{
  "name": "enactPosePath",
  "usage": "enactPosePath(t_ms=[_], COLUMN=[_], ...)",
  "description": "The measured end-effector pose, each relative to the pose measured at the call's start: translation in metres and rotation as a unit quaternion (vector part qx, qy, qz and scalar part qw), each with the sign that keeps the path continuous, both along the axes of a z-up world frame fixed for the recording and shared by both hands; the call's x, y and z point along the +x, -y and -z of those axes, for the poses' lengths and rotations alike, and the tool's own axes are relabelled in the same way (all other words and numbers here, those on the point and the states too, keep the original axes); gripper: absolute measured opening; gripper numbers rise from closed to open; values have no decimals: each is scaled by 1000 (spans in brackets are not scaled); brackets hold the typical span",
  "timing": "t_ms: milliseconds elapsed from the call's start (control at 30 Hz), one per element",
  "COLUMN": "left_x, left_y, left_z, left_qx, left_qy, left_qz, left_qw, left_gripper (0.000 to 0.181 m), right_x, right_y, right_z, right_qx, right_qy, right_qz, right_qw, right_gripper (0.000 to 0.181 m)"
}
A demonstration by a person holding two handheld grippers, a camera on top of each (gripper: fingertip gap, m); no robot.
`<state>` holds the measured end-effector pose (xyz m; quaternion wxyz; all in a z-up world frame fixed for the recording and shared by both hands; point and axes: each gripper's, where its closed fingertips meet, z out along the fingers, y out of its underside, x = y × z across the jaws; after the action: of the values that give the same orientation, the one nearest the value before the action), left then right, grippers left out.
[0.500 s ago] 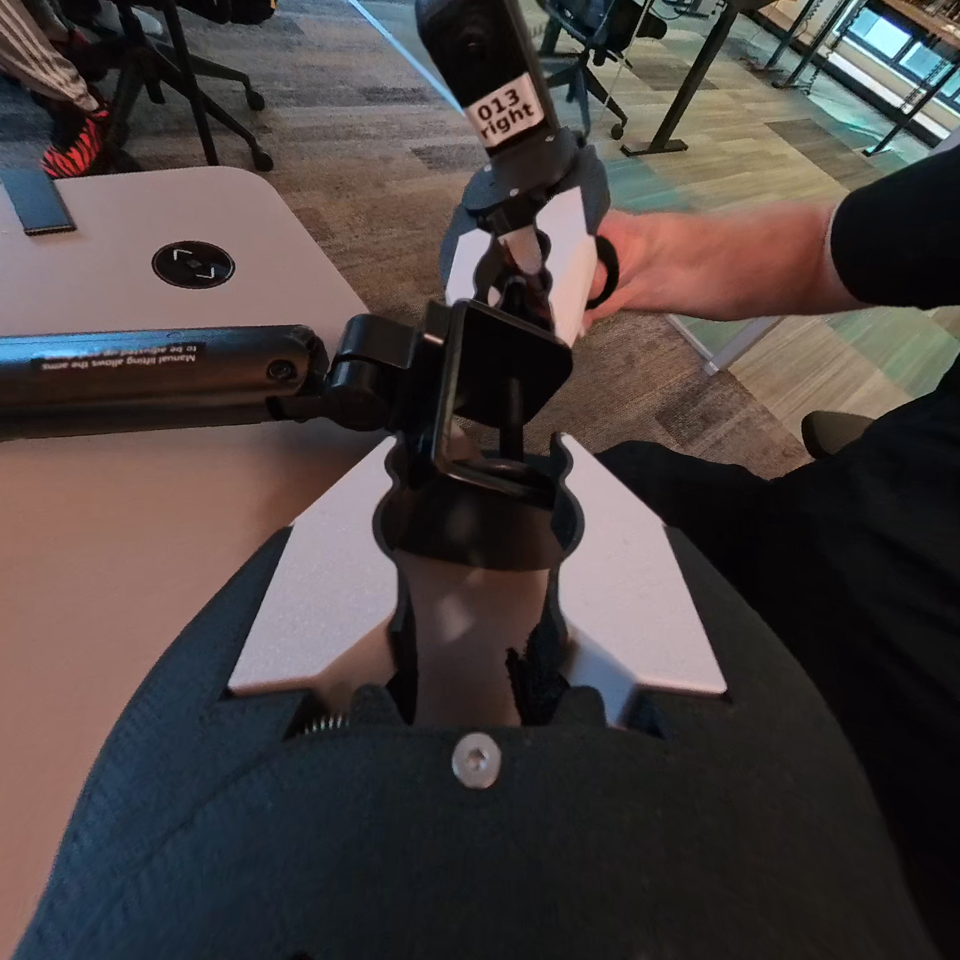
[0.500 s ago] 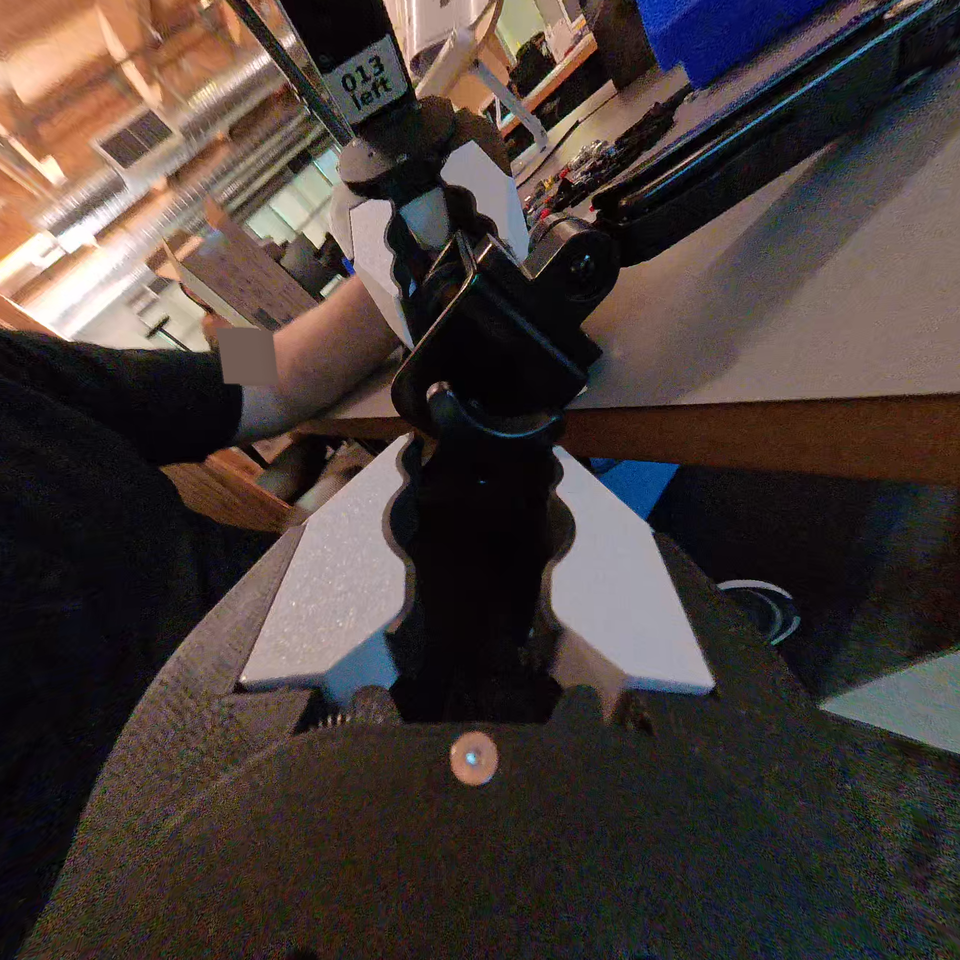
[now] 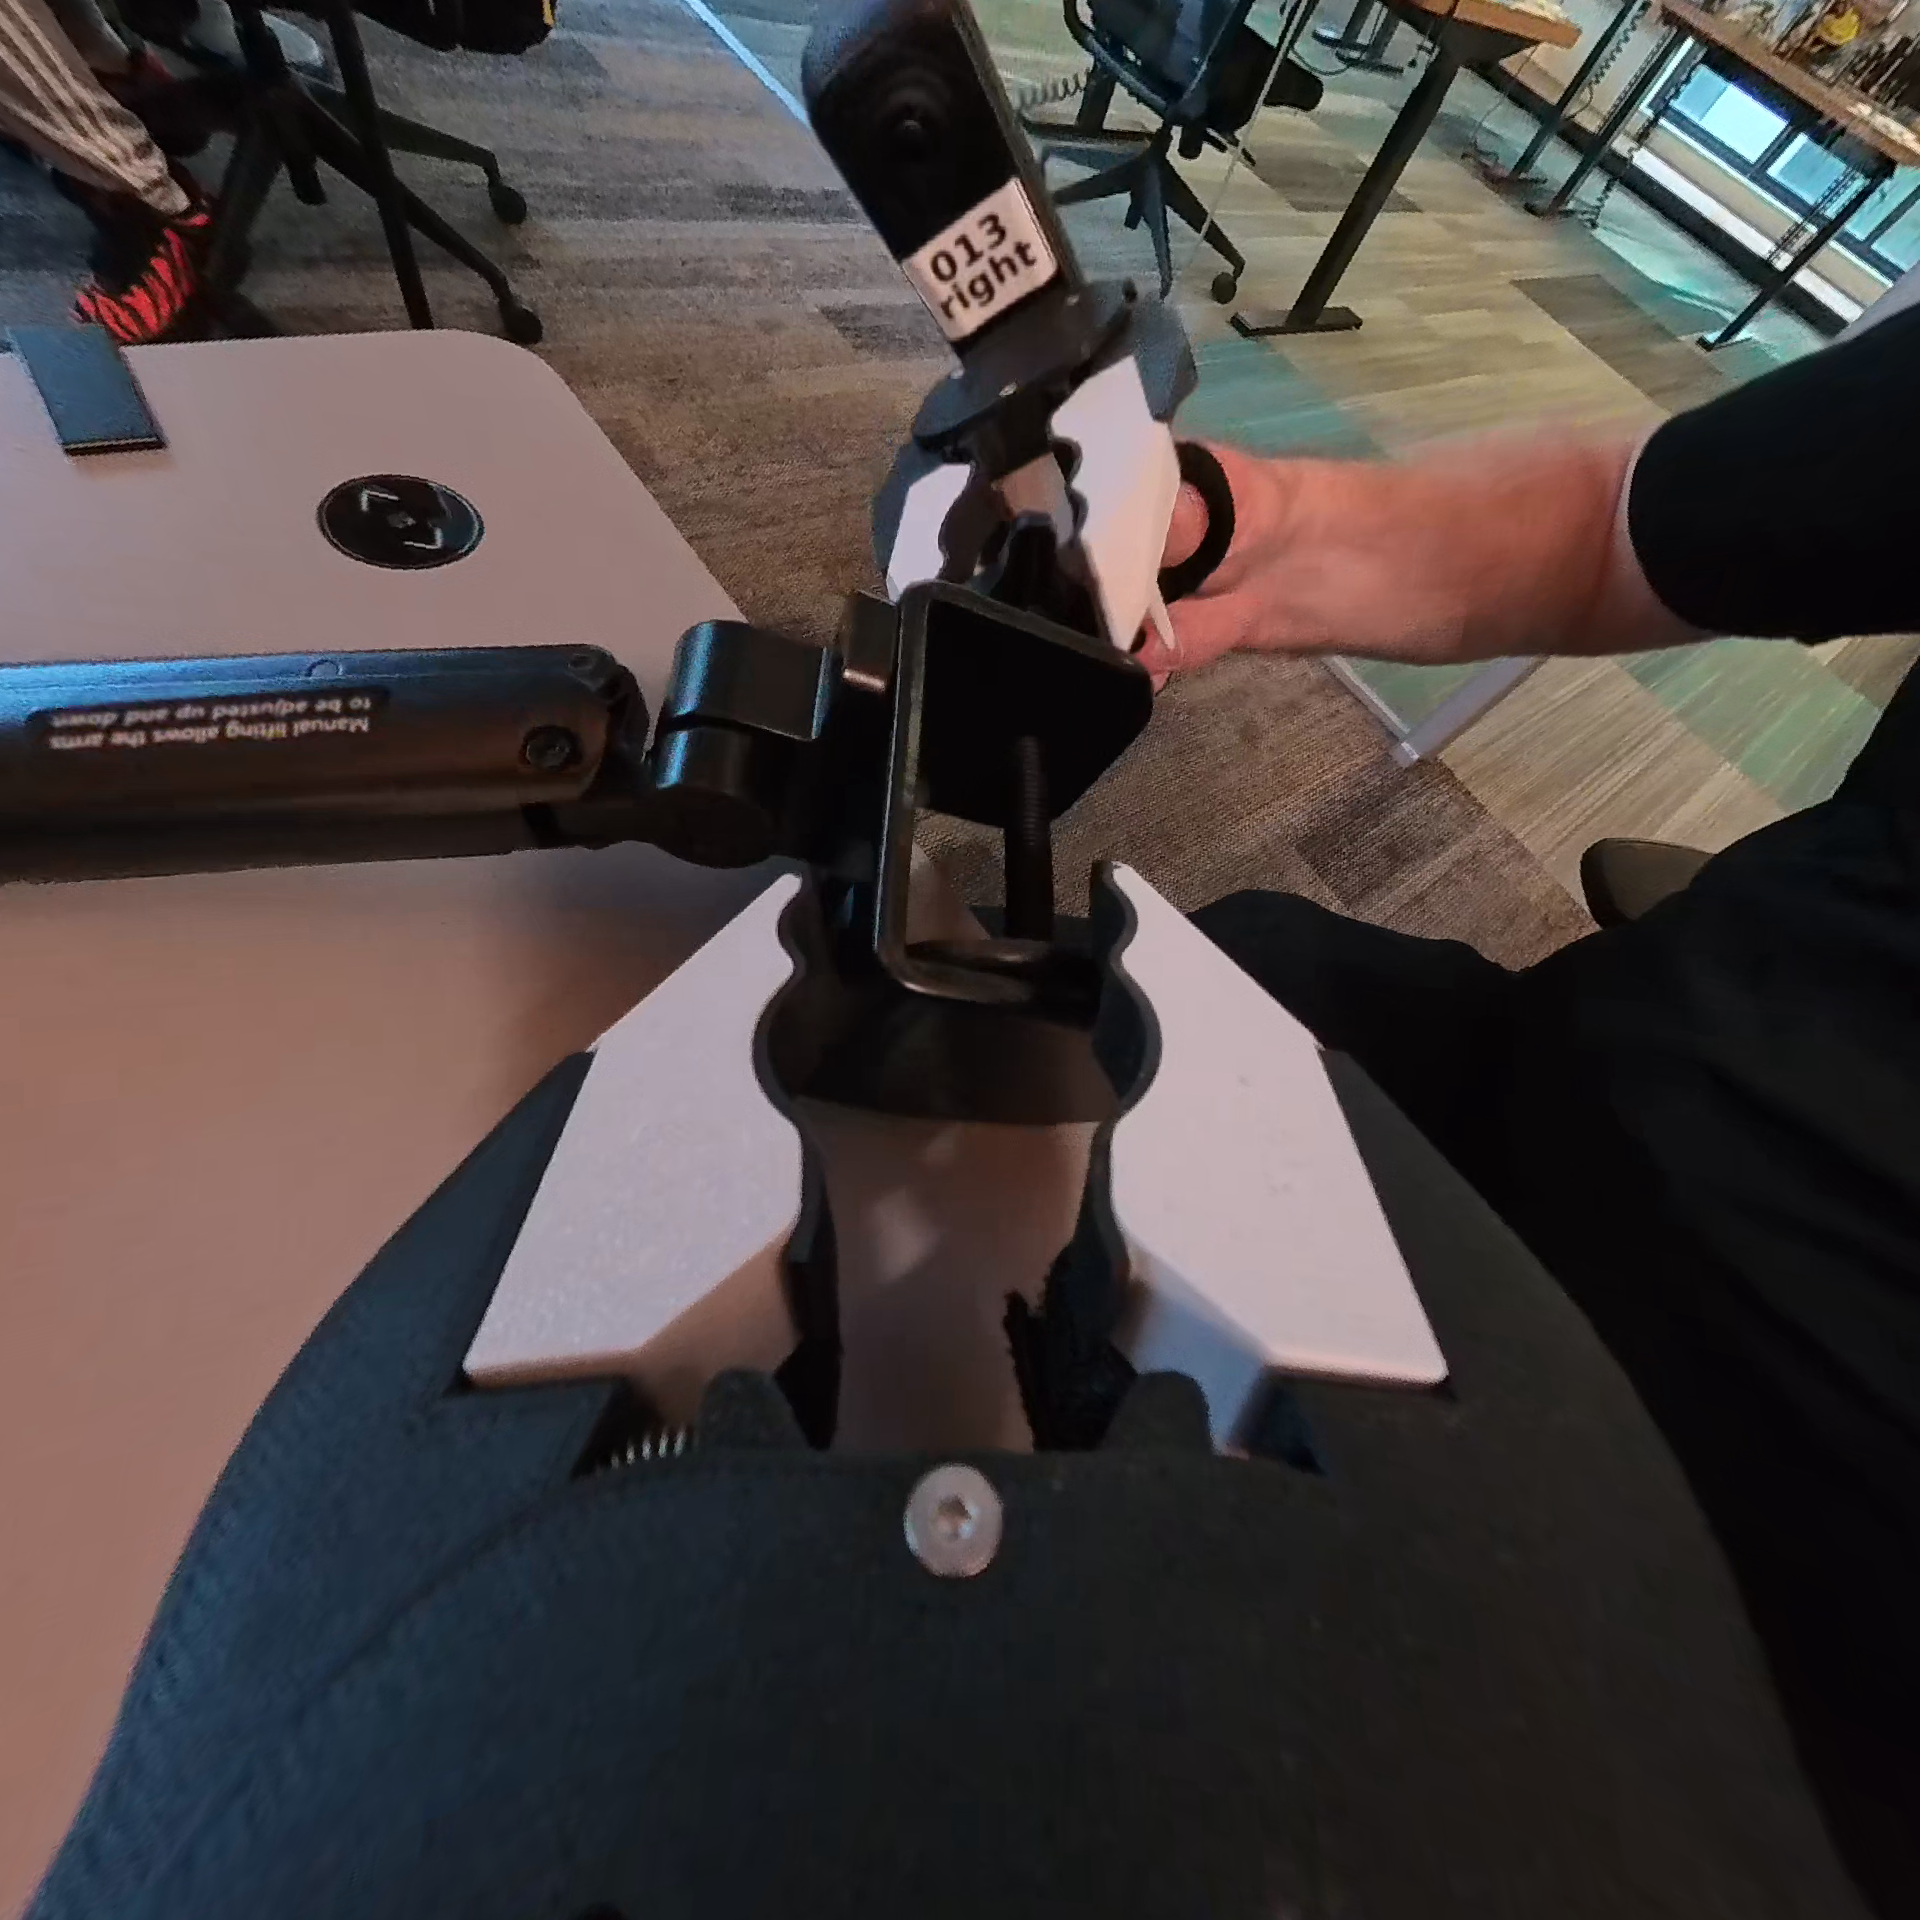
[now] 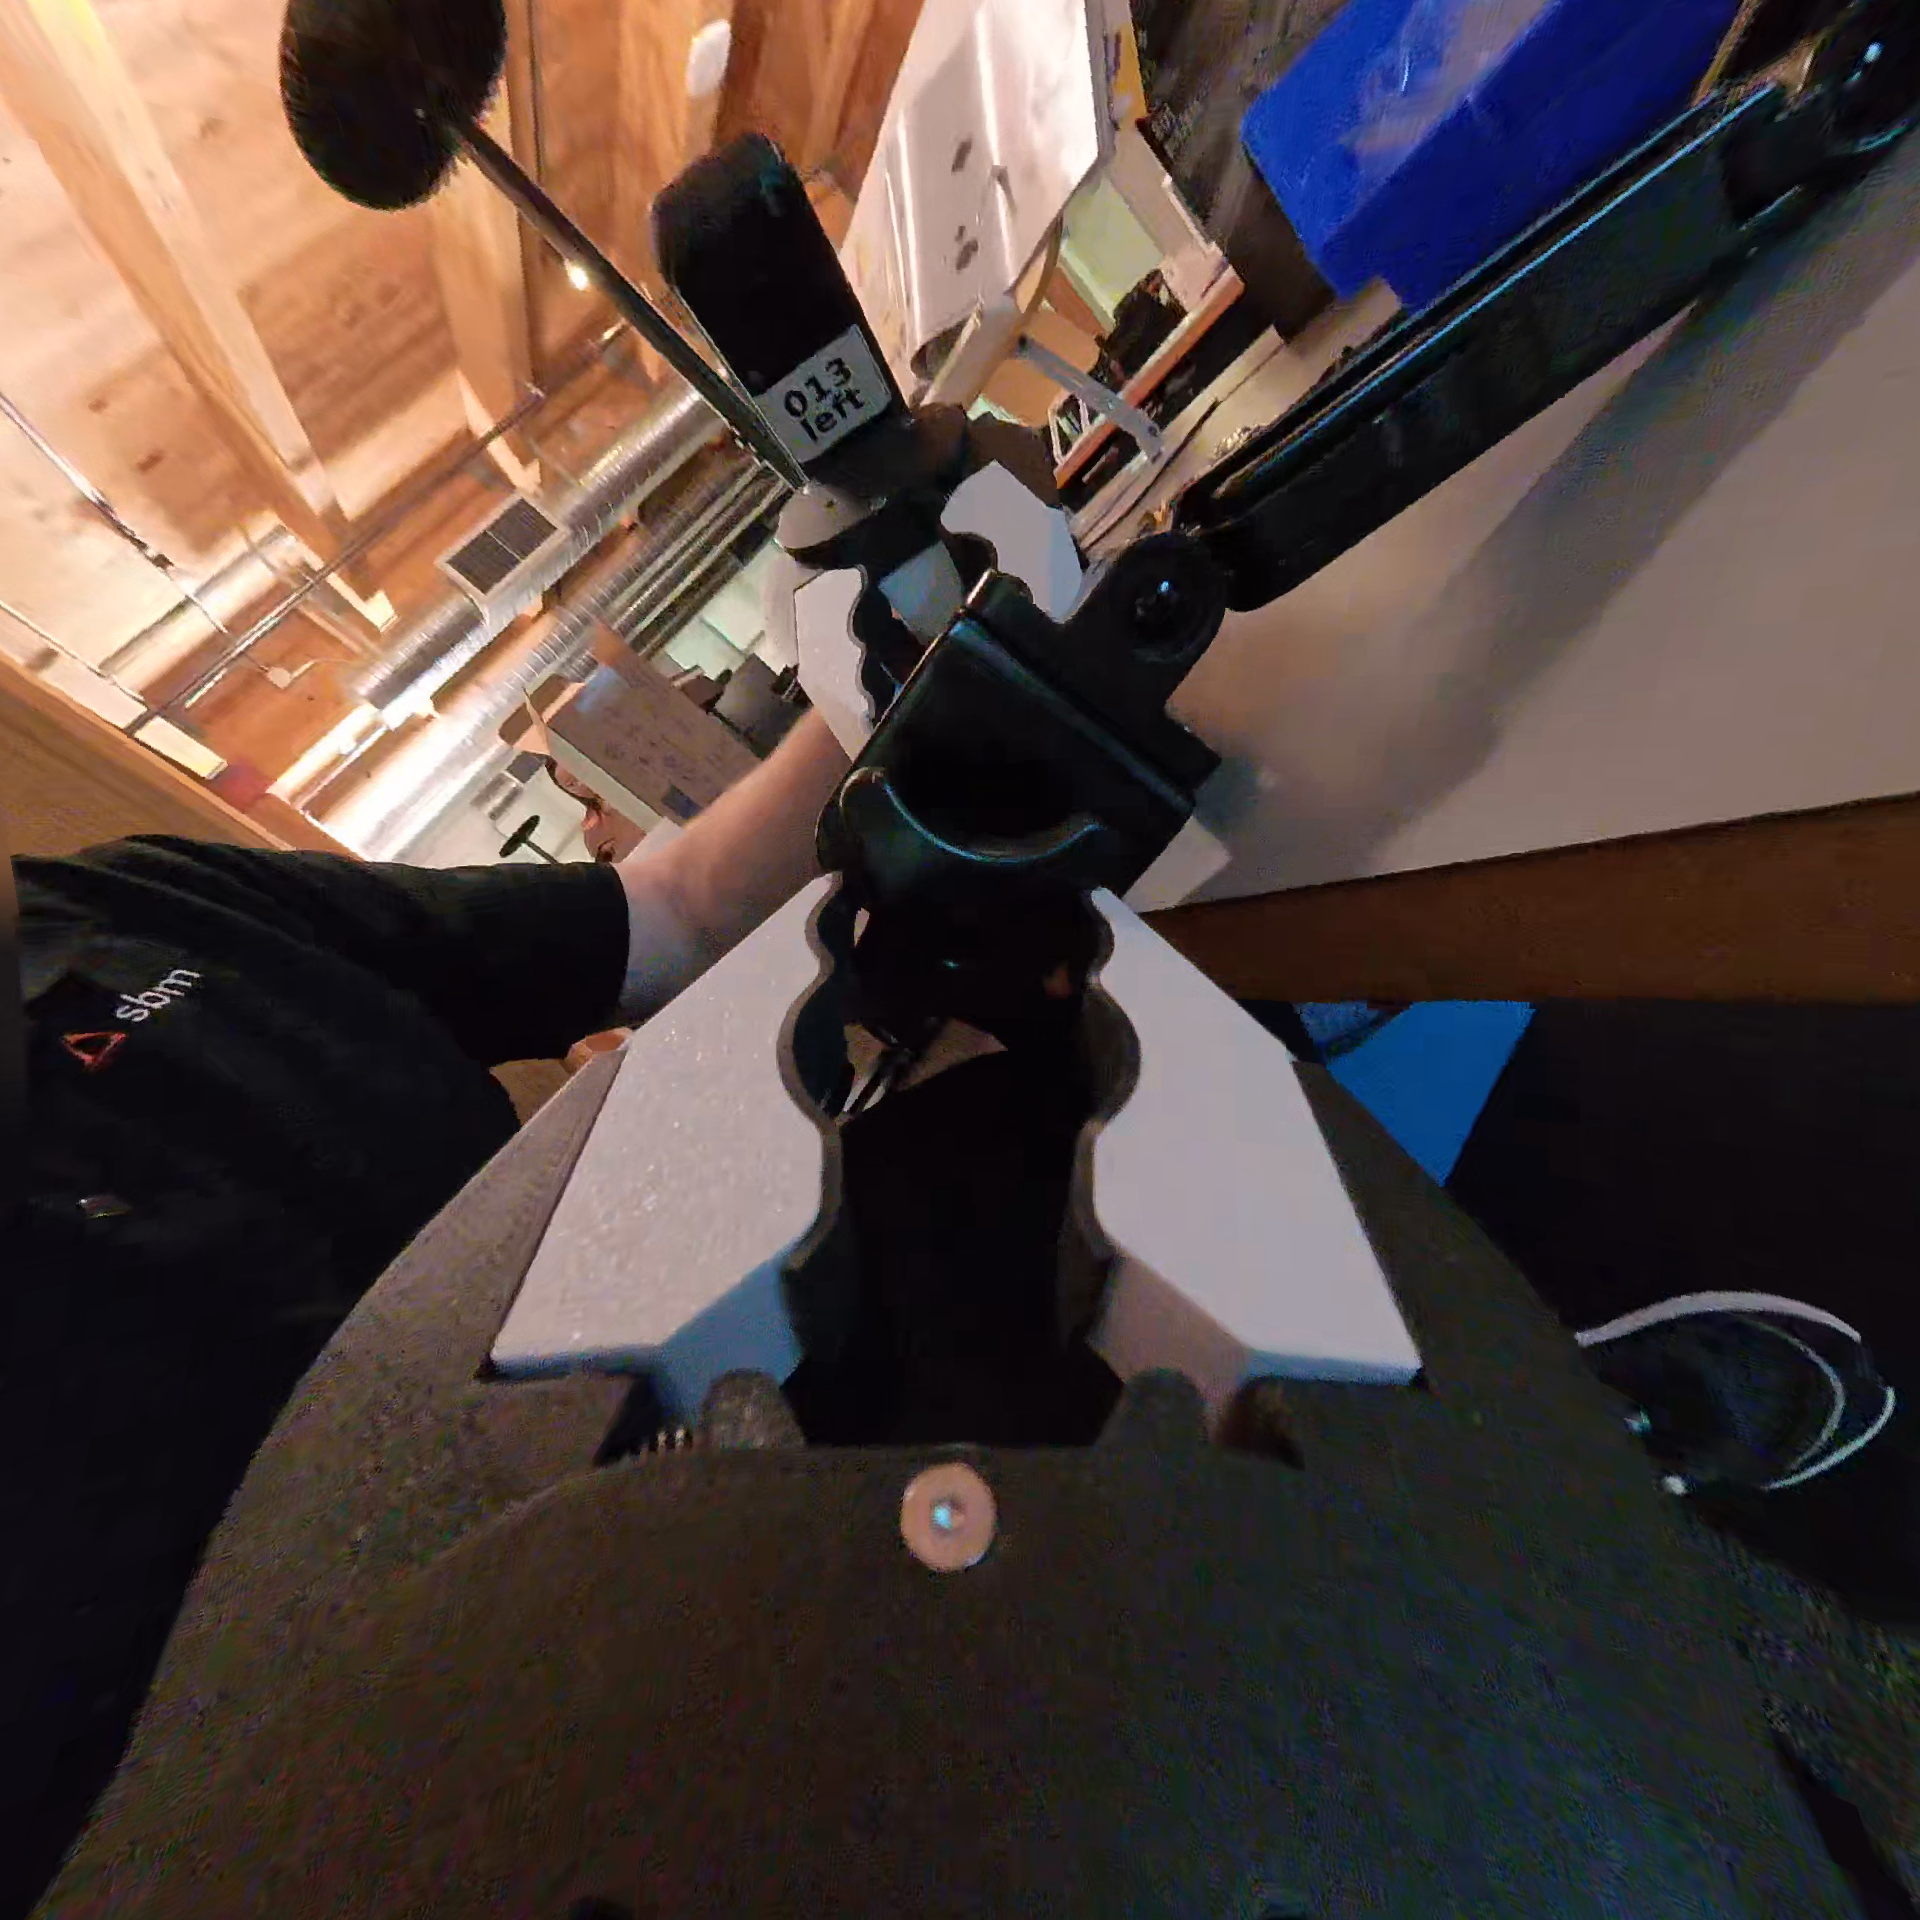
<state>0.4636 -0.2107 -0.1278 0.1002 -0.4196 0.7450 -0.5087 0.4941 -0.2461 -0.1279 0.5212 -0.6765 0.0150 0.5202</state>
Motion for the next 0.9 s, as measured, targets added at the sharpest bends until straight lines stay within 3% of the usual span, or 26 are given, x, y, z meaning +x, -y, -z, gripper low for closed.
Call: enactPosePath(t_ms=[100, 333, 467, 600, 733, 900], left_x=[0, 0, 2, 8, 14, 16], left_y=[-1, -5, -6, -6, -12, -14], left_z=[0, -6, -9, -29, -14, -9], left_qx=[-3, -24, -35, -25, 91, 150], left_qy=[-1, 8, 11, 57, 38, 9], left_qz=[-1, -5, -12, -28, -44, -28], left_qw=[1000, 1000, 999, 998, 994, 988], left_gripper=[50, 41, 36, 28, 8, 8], right_x=[0, -6, -6, -3, -2, -1], right_y=[-1, 0, 0, -1, 0, -1], right_z=[-1, 2, 2, 6, 10, 12], right_qx=[34, 99, 93, 67, 55, 48], right_qy=[27, 251, 241, 205, 204, 204], right_qz=[20, 26, 14, 5, 4, 7], right_qw=[999, 963, 966, 976, 977, 978], right_gripper=[39, 39, 39, 38, 39, 39])
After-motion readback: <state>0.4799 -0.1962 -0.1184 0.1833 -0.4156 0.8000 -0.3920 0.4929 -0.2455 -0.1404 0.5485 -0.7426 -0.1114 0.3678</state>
